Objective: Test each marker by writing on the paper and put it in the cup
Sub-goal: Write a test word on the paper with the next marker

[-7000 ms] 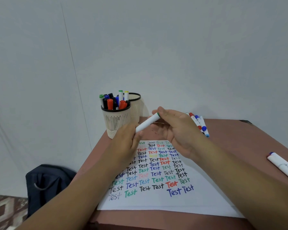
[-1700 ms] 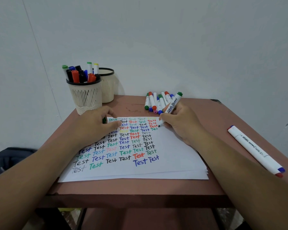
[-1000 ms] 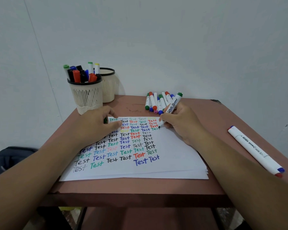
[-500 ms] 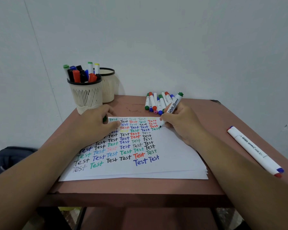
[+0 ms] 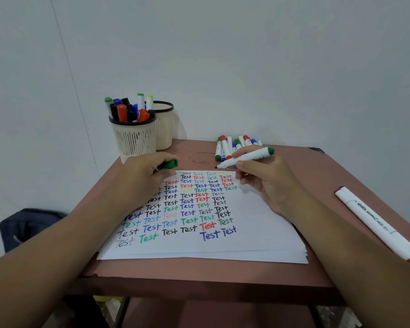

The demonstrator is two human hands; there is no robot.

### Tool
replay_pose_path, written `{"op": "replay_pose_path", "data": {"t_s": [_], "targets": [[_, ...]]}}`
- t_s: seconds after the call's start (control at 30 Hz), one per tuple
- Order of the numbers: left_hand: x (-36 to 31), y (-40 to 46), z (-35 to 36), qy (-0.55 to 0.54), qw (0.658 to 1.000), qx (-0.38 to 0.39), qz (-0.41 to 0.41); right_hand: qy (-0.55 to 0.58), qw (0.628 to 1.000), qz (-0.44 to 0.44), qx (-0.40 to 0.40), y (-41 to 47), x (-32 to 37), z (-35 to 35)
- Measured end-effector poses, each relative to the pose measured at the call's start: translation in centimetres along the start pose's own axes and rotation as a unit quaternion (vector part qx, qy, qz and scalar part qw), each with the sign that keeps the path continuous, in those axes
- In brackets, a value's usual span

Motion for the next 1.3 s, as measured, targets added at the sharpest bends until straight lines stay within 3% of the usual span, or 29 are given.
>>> {"op": "replay_pose_path", "data": {"t_s": [0.2, 0.93, 1.3], "targets": [[-0.6, -0.1, -0.1, -0.006, 0.999, 0.006, 0.053, 0.006, 0.997, 0.02, 0.073, -0.5, -0.4, 1.0], [-0.7, 0.4, 1.4, 0.022, 0.979, -0.026, 0.2, -0.185, 0.972, 0.068, 0.132, -1.3, -1.4, 4.4], [-0.2, 0.7, 2.1, 0.057, 0.984, -0.029, 0.167, -0.271, 0.952, 0.045, 0.135, -1.3, -1.7, 5.6]]}}
Point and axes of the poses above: each hand's wrist, its own y-axis towards the middle knuckle, its own z-axis out of the palm, x = y × z, the point moved 5 cm from there along y, towards the middle knuckle, and after that the axes turned 15 degrees about y, right-handed, at the moved point
